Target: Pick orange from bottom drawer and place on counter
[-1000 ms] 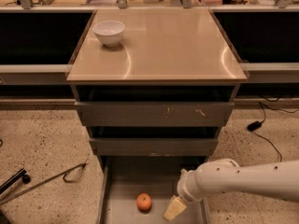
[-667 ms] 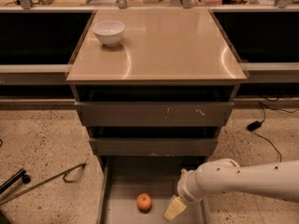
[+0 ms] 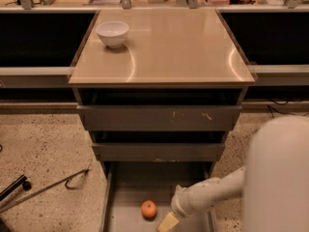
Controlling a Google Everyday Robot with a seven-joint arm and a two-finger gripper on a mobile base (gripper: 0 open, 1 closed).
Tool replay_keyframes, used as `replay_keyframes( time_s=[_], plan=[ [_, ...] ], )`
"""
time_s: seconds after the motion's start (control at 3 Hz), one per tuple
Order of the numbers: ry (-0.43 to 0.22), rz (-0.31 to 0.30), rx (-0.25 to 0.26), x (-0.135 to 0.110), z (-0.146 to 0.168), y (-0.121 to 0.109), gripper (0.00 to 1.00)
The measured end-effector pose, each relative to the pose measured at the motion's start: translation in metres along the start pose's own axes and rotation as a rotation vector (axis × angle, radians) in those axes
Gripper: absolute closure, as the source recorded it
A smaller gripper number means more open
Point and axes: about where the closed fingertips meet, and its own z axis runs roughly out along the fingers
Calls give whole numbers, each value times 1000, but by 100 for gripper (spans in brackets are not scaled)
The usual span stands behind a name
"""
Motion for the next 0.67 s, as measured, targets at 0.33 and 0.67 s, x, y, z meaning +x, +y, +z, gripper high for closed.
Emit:
replay_keyframes(
  time_s=[0.33,0.67],
  plan=[
    [-19,8,-3,0,68,-5,0],
    [-43,36,-7,5,116,-4,0]
  ],
)
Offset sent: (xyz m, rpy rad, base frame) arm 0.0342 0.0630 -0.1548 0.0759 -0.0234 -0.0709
